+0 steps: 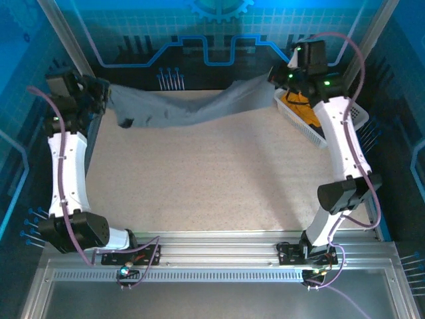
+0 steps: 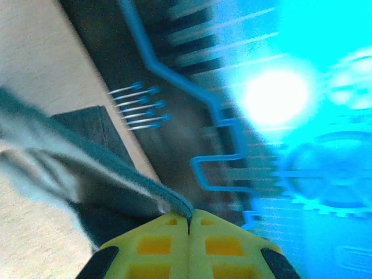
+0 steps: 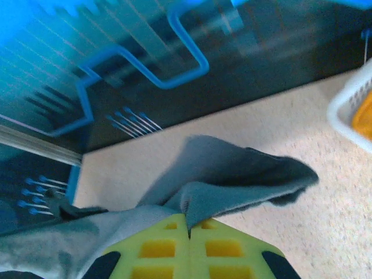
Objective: Fold and stack the t-shirts
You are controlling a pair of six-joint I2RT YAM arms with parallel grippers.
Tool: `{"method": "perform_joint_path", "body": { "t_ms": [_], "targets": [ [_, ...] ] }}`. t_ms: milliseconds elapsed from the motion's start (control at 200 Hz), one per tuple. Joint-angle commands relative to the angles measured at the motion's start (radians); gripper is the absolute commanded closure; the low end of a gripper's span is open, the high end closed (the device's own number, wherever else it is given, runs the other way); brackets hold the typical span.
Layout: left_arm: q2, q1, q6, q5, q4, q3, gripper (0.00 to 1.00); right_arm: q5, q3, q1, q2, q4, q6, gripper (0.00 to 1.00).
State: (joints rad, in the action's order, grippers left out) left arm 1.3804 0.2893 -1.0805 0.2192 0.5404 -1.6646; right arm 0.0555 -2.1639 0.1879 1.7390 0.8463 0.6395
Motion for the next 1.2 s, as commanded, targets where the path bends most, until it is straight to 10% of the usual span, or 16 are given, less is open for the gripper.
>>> {"method": "perform_joint_path", "body": {
  "t_ms": [0, 355, 760, 990, 1195],
  "targets": [
    [-0.054, 0.037, -0.062, 0.022, 0.047, -0.101, 1.00, 0.055, -0.056, -0.041, -0.078, 0.031, 0.031, 1.00],
    [-0.104, 0.111, -0.109, 0.012, 0.124, -0.313, 1.00, 0.190, 0.100, -0.155, -0.351, -0.102, 0.111, 1.00],
    [0.097, 0.114, -0.088, 0.096, 0.065, -0.270, 1.00, 0.319, 0.110, -0.122, -0.141, -0.202, 0.118, 1.00],
    [0.309, 0.109, -0.127, 0.177, -0.115, -0.270, 1.00, 0.377, -0.262, -0.074, 0.242, -0.176, 0.090, 1.00],
    [0.535, 0.109, -0.140, 0.180, -0.050, -0.715, 1.00, 0.391, -0.839, -0.110, 0.581, -0.152, 0.242, 1.00]
  ]
}}
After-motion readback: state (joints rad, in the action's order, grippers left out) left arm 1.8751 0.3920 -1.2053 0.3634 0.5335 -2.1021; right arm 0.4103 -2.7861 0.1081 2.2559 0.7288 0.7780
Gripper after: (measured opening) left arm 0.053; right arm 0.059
